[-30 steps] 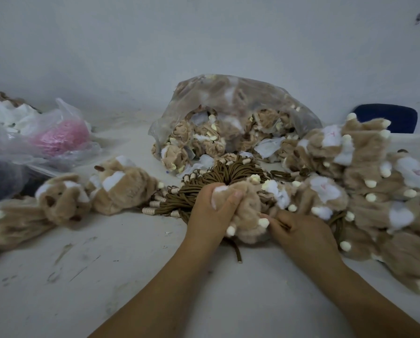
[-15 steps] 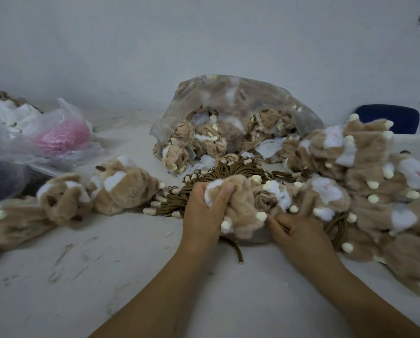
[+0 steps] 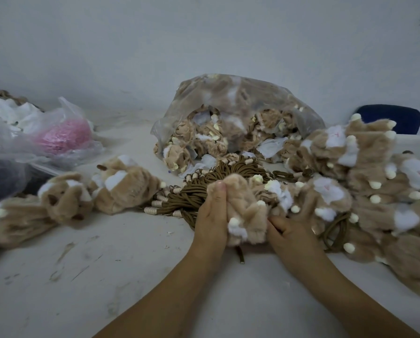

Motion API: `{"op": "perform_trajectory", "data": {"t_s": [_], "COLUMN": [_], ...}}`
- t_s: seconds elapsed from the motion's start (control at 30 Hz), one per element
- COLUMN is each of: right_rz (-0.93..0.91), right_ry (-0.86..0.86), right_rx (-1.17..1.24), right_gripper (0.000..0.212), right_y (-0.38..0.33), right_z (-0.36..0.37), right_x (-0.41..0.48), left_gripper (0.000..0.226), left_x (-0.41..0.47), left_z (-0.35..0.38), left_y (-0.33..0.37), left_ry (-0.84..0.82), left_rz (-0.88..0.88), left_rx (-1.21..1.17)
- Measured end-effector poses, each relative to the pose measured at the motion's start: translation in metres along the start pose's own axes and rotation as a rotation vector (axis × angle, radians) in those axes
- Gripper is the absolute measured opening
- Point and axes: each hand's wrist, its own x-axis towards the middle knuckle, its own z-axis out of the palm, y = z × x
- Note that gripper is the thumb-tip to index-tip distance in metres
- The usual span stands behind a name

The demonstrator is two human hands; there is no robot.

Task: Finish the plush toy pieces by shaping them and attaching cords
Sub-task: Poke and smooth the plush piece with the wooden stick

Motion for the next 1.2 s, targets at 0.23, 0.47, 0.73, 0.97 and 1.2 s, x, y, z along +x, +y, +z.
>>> {"op": "perform_trajectory", "data": {"t_s": [0.23,0.47,0.73,0.97,1.2], "right_rz": [-0.127,-0.166,-0.135,-0.160,-0.193], "right_ry": [0.003,-0.050,-0.081,-0.028,-0.077], "right_rx": [-0.237,-0.224,-0.009,-0.161,-0.207], "right_gripper": [0.043,0.051,0.031,0.043,0.030], "right_y": [0.004,0.000,-0.004,0.003,-0.005], "right_z": [-0.021,-0.028,-0.010,-0.019,-0.018], "right_x": [0.006,0.009,-0.001,0.003,0.003], "left_gripper": [0.026,0.032,0.042,0.052,0.047], "left_x": [0.003,-0.001,-0.007,-0.002,0.001], "left_z": [-0.007,-0.003,0.008,-0.004,0.004], "left_y": [0.003,0.006,-0.006,-0.004,-0.007], "left_ry": [0.058,-0.045,-0.127,0.046,0.007], "left_rz": [0.101,0.048,0.048,0.104,0.162], "left_rx": [0.112,0.143,0.212,0.202,0.323]}}
